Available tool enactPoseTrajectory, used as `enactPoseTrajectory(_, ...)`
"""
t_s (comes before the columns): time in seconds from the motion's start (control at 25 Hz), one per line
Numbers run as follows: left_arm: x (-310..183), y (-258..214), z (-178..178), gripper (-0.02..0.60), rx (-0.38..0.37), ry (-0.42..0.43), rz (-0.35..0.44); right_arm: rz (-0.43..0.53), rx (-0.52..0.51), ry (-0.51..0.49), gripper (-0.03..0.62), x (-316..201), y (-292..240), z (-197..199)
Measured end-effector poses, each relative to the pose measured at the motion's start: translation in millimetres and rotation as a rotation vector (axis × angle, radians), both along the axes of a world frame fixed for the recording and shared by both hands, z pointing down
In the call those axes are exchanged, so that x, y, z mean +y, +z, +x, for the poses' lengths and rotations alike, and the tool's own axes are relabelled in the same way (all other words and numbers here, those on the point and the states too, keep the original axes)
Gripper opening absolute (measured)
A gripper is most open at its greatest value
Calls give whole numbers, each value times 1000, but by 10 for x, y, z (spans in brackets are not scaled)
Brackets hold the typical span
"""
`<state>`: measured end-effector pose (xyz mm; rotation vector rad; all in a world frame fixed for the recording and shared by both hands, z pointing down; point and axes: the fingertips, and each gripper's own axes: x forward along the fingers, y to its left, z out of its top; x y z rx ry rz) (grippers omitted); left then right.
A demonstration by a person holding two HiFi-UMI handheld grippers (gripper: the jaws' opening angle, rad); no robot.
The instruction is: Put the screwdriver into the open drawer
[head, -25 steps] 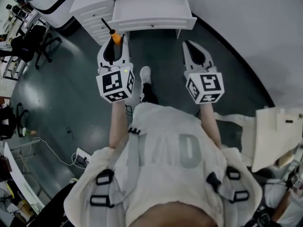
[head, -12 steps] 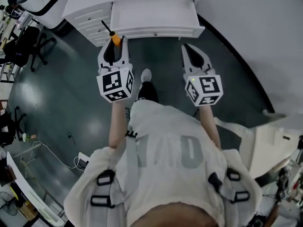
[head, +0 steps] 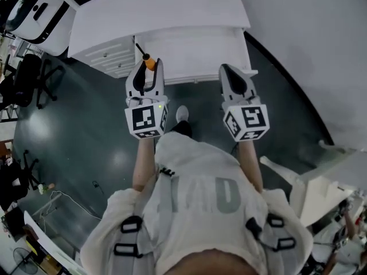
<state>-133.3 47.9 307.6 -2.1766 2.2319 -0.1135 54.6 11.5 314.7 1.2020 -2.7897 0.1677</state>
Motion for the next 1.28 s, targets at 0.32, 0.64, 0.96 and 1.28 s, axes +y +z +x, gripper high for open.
enactPoseTrajectory(0.32, -774, 116, -706, 124, 67, -16, 4, -7, 10, 31, 5, -986, 71, -748)
enactPoseTrajectory(0.64, -979, 124, -992, 124, 56, -12, -6, -37, -1, 21, 5, -1171, 99, -994)
enactPoseTrajectory(0.96, -1119, 120, -926, 124, 44, -54, -11, -20, 4, 41, 5, -1264, 92, -927)
enactPoseTrajectory(1.28, -1166, 19, -802, 124, 22, -94, 31, -21, -1, -20, 5, -1342, 142, -897)
